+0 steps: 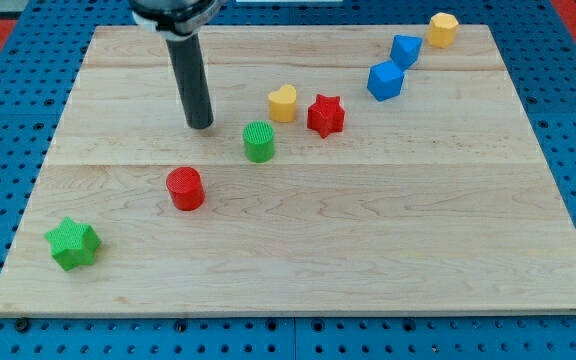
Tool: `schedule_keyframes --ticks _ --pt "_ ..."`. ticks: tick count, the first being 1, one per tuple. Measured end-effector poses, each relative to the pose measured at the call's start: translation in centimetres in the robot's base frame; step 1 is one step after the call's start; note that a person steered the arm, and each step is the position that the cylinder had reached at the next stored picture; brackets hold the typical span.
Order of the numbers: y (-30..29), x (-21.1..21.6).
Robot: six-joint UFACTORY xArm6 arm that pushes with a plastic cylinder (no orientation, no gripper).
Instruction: Push the red circle slightly left
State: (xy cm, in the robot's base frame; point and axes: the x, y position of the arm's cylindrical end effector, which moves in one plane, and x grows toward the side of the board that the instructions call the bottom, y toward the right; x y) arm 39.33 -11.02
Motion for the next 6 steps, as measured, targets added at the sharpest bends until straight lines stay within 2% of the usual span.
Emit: schedule_keyframes --ticks 2,4,5,6 --pt "8.2 -0.7" --pt "5.2 -0.6" --pt "1.9 2.4" --pt "2.5 5.7"
